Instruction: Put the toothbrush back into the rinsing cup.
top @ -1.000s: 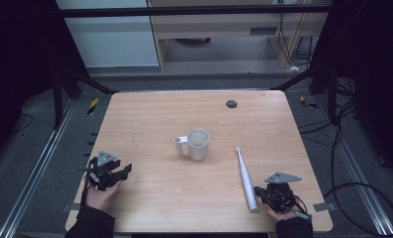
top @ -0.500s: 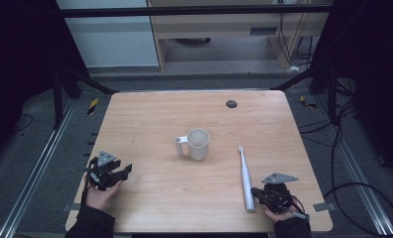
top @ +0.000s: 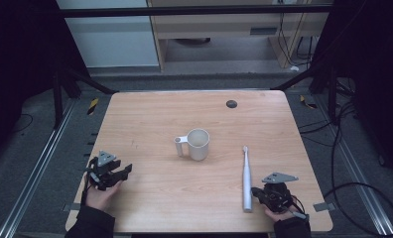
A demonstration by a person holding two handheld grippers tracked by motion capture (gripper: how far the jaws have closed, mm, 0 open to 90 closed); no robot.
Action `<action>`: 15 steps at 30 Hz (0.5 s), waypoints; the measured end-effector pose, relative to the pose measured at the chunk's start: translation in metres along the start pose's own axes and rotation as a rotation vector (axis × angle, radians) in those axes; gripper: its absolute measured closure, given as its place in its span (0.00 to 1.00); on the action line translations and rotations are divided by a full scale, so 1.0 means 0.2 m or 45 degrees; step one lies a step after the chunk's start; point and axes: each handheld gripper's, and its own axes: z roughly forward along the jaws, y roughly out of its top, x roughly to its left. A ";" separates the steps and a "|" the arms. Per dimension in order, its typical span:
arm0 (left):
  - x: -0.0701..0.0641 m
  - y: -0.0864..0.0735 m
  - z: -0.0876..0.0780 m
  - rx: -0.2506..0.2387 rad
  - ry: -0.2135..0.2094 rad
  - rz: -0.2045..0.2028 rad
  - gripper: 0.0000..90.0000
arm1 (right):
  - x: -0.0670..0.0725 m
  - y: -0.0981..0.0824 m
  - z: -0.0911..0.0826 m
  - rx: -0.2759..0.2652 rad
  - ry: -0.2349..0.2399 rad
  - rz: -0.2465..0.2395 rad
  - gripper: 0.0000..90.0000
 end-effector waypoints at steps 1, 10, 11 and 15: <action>0.00 0.00 0.00 0.000 0.001 0.001 0.54 | 0.00 0.00 0.00 0.001 -0.007 -0.001 1.00; 0.00 0.00 0.00 -0.002 0.002 0.001 0.54 | -0.02 0.05 0.00 -0.045 -0.051 0.007 1.00; 0.00 0.00 0.00 -0.003 0.002 -0.002 0.54 | -0.02 0.06 0.01 -0.051 -0.056 0.008 1.00; 0.00 0.00 0.00 0.000 0.001 -0.001 0.54 | -0.03 0.11 0.03 -0.076 -0.074 0.015 1.00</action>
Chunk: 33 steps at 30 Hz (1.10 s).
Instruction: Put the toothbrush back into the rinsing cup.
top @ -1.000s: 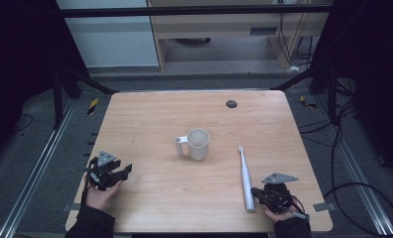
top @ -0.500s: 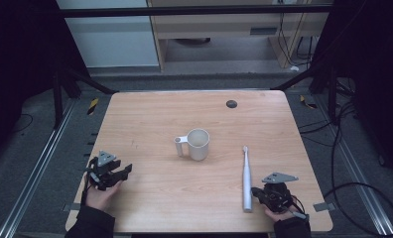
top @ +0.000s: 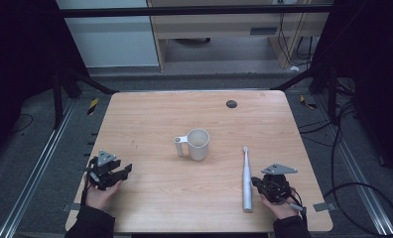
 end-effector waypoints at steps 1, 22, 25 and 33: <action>0.00 0.00 0.00 0.001 -0.001 0.001 0.54 | 0.00 0.01 0.01 -0.003 -0.011 -0.002 1.00; 0.00 0.00 0.01 0.008 -0.001 0.012 0.54 | -0.10 0.11 0.19 0.038 -0.060 0.035 1.00; 0.00 0.00 0.01 0.009 -0.002 0.013 0.54 | -0.10 0.12 0.20 0.043 -0.057 0.035 1.00; 0.00 0.00 0.01 0.009 -0.002 0.012 0.54 | -0.09 0.13 0.22 0.051 -0.052 0.028 1.00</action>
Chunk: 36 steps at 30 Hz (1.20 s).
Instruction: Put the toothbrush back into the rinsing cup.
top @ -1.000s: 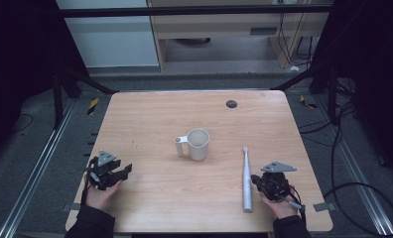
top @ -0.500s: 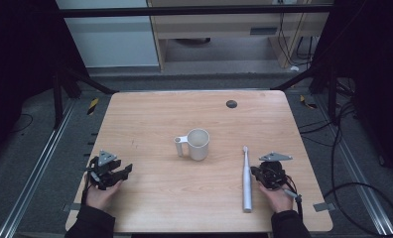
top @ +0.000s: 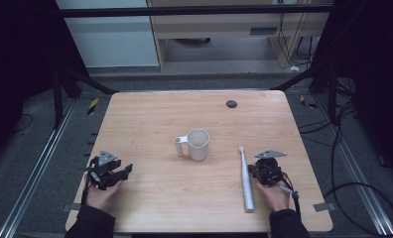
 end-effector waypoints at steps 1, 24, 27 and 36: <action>0.00 0.00 0.00 0.000 0.000 0.000 0.54 | 0.00 0.00 0.00 0.001 0.000 -0.004 1.00; 0.00 0.00 0.00 0.001 0.000 0.002 0.54 | 0.03 0.02 0.04 0.029 0.019 -0.040 1.00; 0.00 0.00 0.00 0.000 -0.001 -0.001 0.54 | 0.03 0.03 0.02 0.013 0.006 -0.039 0.99; 0.01 0.00 0.00 0.003 -0.007 -0.001 0.54 | 0.05 0.13 -0.10 -0.026 -0.058 -0.103 0.84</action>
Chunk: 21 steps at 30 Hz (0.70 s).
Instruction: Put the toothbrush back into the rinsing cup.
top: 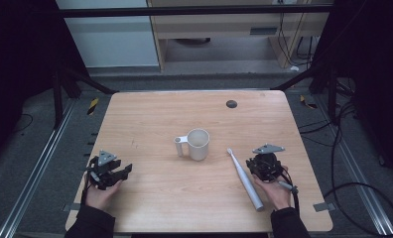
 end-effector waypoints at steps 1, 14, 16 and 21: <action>0.00 0.00 0.00 0.001 0.000 0.000 0.54 | 0.00 0.01 -0.01 0.002 -0.001 -0.002 0.83; 0.00 0.00 0.00 0.002 -0.001 0.000 0.53 | 0.08 0.10 -0.03 0.115 0.044 -0.019 0.70; 0.00 0.00 0.00 0.003 -0.001 0.000 0.53 | 0.09 0.10 -0.01 0.137 0.043 -0.028 0.70; 0.00 0.00 0.00 0.003 -0.002 0.000 0.53 | 0.11 0.10 0.03 0.187 0.052 -0.029 0.68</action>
